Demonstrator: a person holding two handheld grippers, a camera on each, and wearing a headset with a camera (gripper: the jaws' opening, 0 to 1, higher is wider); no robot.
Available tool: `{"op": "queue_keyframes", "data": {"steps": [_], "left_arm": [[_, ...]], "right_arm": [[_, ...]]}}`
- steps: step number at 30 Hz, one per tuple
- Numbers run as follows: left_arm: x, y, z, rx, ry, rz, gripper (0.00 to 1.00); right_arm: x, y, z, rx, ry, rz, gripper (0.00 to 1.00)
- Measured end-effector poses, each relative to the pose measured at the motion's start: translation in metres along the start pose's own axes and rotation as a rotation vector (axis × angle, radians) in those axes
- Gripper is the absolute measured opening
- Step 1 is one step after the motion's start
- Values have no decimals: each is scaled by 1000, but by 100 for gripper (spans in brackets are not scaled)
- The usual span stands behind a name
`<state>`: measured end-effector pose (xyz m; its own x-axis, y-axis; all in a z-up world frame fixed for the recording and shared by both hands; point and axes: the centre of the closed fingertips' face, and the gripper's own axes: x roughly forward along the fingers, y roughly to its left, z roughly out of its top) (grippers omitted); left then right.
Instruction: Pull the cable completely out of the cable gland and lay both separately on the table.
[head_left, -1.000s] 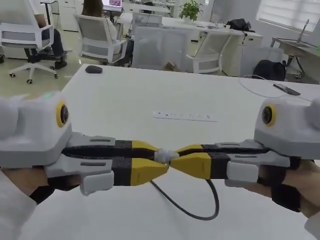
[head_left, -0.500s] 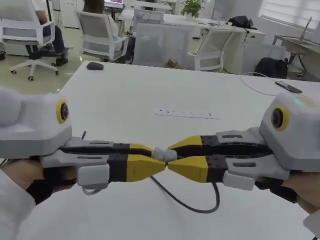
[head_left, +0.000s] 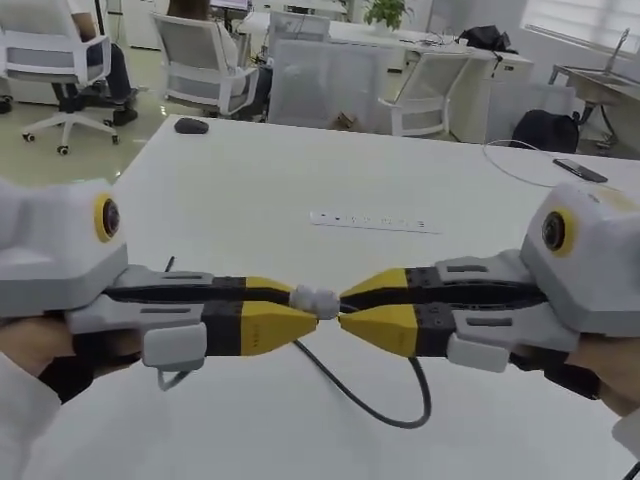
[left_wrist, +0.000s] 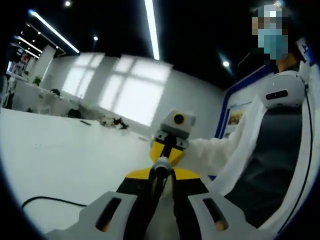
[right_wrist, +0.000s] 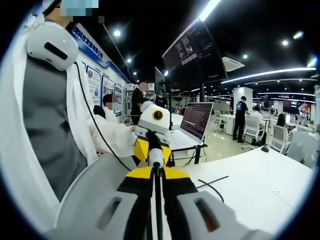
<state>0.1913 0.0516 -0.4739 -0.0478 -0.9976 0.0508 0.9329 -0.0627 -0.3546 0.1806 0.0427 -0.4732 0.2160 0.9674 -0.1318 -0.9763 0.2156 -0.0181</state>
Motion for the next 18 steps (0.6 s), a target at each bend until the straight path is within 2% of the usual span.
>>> {"op": "queue_keyframes", "data": {"steps": [6,9,11,13,14,18], "left_arm": [[4,-1,-3,6,-1,0,16],[3,0,-3,14,-14,5,16],[4,0,-2,68,-28,15,16],[4,-1,-4,155,-14,34,17],[5,-2,-4,170,-12,39,17],[11,-4,-6,151,-20,35,33]], "right_arm": [[3,1,-6,-3,42,13,4],[2,1,-6,-14,39,10,4],[1,1,-5,15,25,17,4],[1,2,-7,8,24,22,4],[1,3,-7,9,22,25,4],[4,9,-5,14,-11,45,3]]}}
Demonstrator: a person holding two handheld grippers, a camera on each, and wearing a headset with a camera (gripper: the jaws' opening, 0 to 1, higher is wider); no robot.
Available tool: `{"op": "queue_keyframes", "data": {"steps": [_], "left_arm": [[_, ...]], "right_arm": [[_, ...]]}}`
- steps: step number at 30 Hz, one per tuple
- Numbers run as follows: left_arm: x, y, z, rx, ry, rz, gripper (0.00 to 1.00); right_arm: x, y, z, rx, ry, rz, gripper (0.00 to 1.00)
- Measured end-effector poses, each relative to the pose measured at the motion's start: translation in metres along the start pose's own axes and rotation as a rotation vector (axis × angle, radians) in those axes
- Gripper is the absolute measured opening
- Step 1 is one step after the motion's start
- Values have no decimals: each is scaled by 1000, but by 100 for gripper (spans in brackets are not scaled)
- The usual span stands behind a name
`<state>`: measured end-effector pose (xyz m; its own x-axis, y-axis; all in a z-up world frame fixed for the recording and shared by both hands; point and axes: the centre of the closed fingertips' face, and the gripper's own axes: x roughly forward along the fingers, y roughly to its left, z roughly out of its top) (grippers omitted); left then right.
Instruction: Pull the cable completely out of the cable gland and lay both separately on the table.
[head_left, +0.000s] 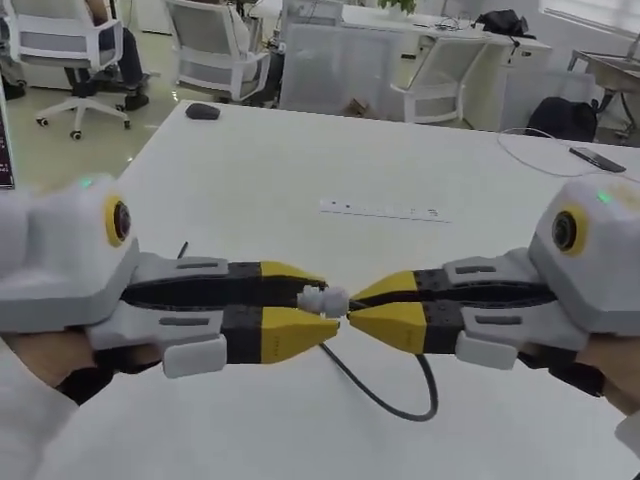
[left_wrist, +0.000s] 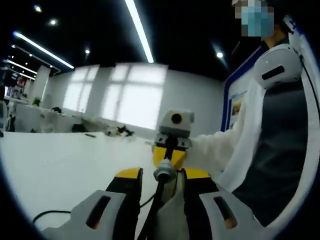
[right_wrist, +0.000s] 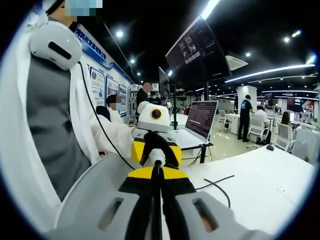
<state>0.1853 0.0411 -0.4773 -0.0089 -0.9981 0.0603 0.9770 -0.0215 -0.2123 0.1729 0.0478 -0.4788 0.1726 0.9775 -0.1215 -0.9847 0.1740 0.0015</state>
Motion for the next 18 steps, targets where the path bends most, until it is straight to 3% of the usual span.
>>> {"op": "queue_keyframes", "data": {"steps": [3,5,11,15,18], "left_arm": [[5,-3,-4,-2,-4,-21,29],[7,-1,0,-31,-43,-22,20],[10,-3,-5,-61,-39,-30,18],[9,1,-12,-72,-47,-5,17],[8,4,-11,-60,-30,3,17]], "right_arm": [[2,0,0,11,-15,4,3],[4,1,-2,16,-16,6,4],[-1,2,-8,45,-19,-1,4],[-1,1,-18,18,36,-6,4],[0,0,-24,13,65,3,4]]}}
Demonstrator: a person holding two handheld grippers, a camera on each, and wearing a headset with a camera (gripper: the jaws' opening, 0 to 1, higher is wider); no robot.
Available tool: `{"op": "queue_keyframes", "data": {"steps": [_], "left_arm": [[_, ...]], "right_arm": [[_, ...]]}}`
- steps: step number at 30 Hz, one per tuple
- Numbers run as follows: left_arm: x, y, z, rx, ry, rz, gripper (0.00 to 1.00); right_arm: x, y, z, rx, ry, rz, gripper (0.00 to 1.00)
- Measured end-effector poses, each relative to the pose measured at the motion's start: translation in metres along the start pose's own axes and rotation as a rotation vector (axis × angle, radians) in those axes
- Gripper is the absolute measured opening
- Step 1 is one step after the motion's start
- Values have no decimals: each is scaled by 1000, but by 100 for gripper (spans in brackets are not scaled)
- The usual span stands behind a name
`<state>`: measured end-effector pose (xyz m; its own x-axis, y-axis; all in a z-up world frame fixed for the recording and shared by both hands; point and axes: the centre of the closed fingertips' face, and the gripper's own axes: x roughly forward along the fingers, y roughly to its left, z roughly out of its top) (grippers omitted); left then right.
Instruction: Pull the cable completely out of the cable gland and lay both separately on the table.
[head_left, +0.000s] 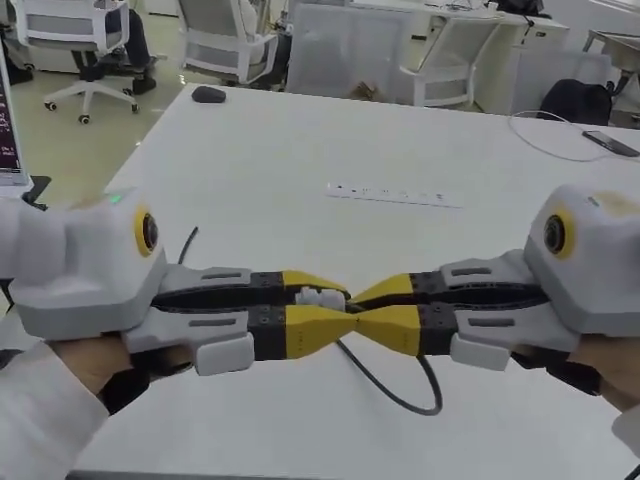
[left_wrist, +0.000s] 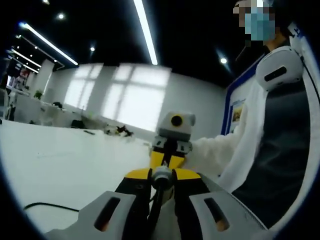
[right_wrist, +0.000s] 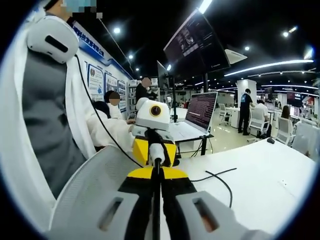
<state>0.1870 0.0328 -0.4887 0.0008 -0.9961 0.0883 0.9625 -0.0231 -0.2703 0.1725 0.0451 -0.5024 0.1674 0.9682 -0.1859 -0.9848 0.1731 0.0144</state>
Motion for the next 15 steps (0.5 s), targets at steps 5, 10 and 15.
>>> {"op": "queue_keyframes", "data": {"steps": [5,10,15], "left_arm": [[-7,7,5,-10,-28,27,17],[-10,11,7,-13,-41,54,17],[-15,16,11,-18,-60,78,17]], "right_arm": [[0,-8,-7,-63,49,-26,4],[-7,-18,-21,-89,108,-43,4],[-18,-31,-45,-90,179,-75,4]]}}
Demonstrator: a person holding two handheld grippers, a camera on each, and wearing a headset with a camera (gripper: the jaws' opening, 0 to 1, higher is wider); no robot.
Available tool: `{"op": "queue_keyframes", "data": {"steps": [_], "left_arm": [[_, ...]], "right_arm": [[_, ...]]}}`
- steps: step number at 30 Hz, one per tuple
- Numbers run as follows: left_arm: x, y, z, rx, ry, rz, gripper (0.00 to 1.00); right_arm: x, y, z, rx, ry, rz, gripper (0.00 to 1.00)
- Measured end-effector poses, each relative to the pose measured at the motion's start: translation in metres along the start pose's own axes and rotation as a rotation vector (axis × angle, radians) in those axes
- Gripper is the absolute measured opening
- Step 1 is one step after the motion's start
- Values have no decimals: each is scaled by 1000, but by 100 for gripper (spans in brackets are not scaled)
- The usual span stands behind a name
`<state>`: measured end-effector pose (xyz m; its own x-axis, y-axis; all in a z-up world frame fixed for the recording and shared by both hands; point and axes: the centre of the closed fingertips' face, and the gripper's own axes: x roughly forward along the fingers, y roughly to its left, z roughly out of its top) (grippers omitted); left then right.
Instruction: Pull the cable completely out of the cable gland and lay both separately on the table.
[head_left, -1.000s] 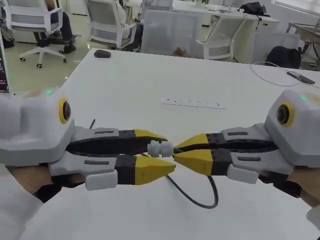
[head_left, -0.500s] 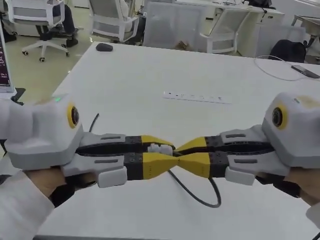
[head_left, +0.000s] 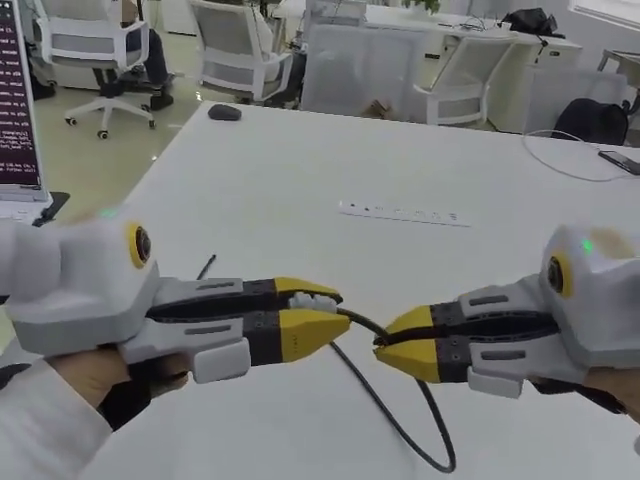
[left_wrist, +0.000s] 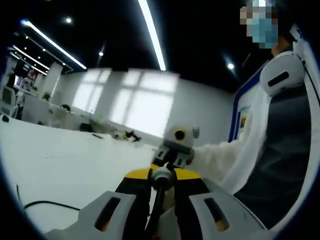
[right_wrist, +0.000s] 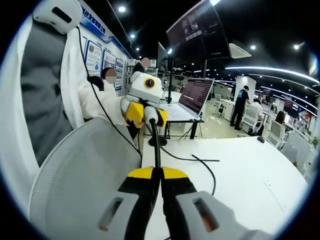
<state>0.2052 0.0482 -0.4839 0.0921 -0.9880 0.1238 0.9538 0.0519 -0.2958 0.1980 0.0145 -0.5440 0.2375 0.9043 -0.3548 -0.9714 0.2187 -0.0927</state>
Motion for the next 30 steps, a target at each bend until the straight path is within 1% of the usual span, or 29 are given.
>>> {"op": "queue_keyframes", "data": {"steps": [2,5,7,9,11,13,16,19,20,21,22,24,25,28,30], "left_arm": [[0,1,1,-4,-4,4,17],[1,1,-1,0,2,6,17],[3,2,-6,16,30,12,17],[4,0,-9,22,47,9,17],[4,0,-11,21,56,10,17],[3,2,-12,24,59,23,17],[2,5,-13,27,63,33,17],[2,6,-14,24,66,39,17],[2,6,-14,24,66,40,17],[1,6,-14,24,64,40,17],[0,6,-12,23,53,46,17],[-2,7,-7,14,28,52,17],[-3,8,-5,13,21,56,17],[-5,11,-4,5,11,66,17],[-4,12,-5,3,16,68,17]], "right_arm": [[-3,-4,-9,11,15,-14,4],[-6,-7,-19,29,23,-20,4],[-6,-8,-24,41,20,-21,4],[-5,-8,-27,46,23,-19,4],[-4,-8,-31,51,26,-17,4],[-3,-9,-34,56,29,-15,4],[-1,-9,-34,58,35,-10,4],[1,-9,-35,60,56,-1,4],[2,-7,-37,62,72,12,4],[1,-6,-38,59,86,23,5],[0,-6,-38,49,91,32,5],[-2,-6,-35,36,91,36,9],[-3,-7,-31,33,90,38,11],[-4,-10,-18,21,73,31,17],[-1,-13,-7,7,53,20,19]]}}
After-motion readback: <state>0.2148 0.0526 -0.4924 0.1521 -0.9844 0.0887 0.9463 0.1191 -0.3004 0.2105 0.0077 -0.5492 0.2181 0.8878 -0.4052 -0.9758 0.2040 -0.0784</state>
